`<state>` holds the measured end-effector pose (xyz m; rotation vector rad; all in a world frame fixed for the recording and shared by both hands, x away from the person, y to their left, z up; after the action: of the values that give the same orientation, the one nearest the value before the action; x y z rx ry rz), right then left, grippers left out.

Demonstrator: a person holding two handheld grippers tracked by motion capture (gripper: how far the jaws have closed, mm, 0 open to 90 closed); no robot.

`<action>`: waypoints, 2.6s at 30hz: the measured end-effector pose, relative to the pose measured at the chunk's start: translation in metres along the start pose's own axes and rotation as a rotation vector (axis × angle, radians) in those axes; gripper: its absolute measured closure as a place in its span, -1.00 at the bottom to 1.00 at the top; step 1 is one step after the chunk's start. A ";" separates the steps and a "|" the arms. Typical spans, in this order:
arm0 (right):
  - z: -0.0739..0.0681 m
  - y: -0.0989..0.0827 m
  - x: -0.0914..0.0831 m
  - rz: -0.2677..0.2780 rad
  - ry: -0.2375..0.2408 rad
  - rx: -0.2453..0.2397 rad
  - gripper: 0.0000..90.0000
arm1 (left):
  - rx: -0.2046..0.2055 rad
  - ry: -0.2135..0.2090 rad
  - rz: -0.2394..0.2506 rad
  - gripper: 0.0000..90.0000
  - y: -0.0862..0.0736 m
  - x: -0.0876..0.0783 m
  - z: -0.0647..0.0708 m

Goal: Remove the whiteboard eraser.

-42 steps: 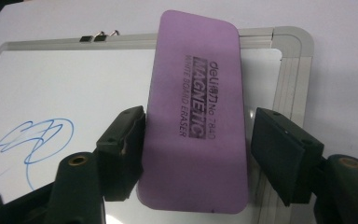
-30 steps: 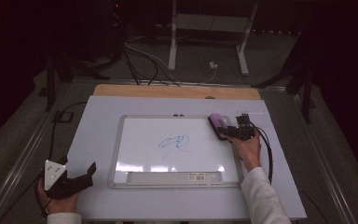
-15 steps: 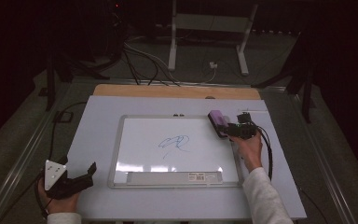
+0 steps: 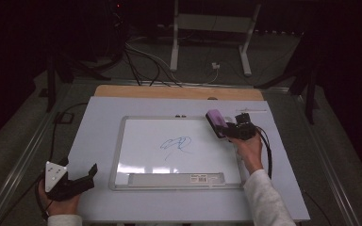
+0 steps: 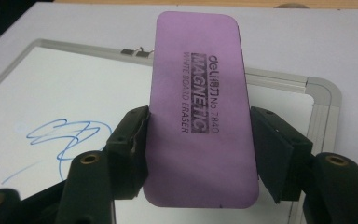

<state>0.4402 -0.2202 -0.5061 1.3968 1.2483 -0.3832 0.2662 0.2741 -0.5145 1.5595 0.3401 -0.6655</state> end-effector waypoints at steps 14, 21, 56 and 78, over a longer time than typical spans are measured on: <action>-0.019 -0.003 0.009 -0.024 -0.004 -0.079 -0.09 | 0.001 0.001 -0.001 -0.99 0.000 0.000 0.000; -0.034 -0.003 0.014 -0.032 -0.001 -0.125 -0.09 | 0.002 0.001 -0.001 -0.99 0.000 0.000 0.000; -0.092 -0.032 0.054 -0.149 -0.044 -0.362 -0.09 | 0.005 0.000 -0.002 -0.99 0.000 0.000 0.000; -0.092 -0.015 0.065 -0.149 0.025 -0.267 -0.41 | 0.006 -0.001 -0.004 -0.99 0.000 0.001 0.000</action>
<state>0.4135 -0.1151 -0.5400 1.0890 1.3749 -0.2892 0.2665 0.2741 -0.5151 1.5646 0.3408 -0.6713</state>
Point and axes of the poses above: each handheld gripper's, and its own axes: x roughly forward along the jaws, y roughly out of its top, z roughly to its right, the point moved 6 cm from there along x, roughly forward along the jaws, and after that the axes turned 15 degrees about -z, right-handed, at the moved point
